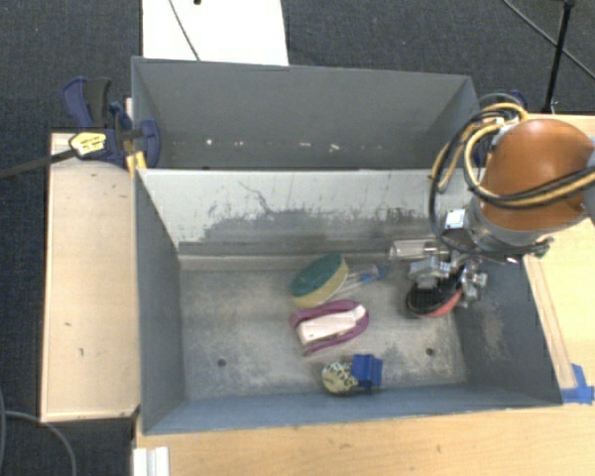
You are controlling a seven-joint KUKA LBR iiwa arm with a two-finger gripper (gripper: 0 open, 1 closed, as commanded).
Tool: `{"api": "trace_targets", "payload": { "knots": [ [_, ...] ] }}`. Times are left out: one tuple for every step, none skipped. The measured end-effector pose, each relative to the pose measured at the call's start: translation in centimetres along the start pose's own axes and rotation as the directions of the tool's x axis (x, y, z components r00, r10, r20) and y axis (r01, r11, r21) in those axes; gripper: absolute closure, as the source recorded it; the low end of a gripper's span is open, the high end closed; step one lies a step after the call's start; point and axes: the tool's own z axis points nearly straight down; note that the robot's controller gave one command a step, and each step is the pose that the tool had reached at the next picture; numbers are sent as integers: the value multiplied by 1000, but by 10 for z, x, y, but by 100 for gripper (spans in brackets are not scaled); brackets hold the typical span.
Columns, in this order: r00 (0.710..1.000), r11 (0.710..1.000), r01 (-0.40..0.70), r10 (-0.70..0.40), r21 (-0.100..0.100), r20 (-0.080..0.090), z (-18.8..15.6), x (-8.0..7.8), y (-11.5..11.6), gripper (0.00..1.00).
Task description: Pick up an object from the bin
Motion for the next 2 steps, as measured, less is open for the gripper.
{"api": "trace_targets", "payload": {
  "knots": [
    [999,999,44,-44,-7,-3,-77,28,24,100],
    [999,999,33,-33,-5,-1,-167,4,5,100]
  ]
}}
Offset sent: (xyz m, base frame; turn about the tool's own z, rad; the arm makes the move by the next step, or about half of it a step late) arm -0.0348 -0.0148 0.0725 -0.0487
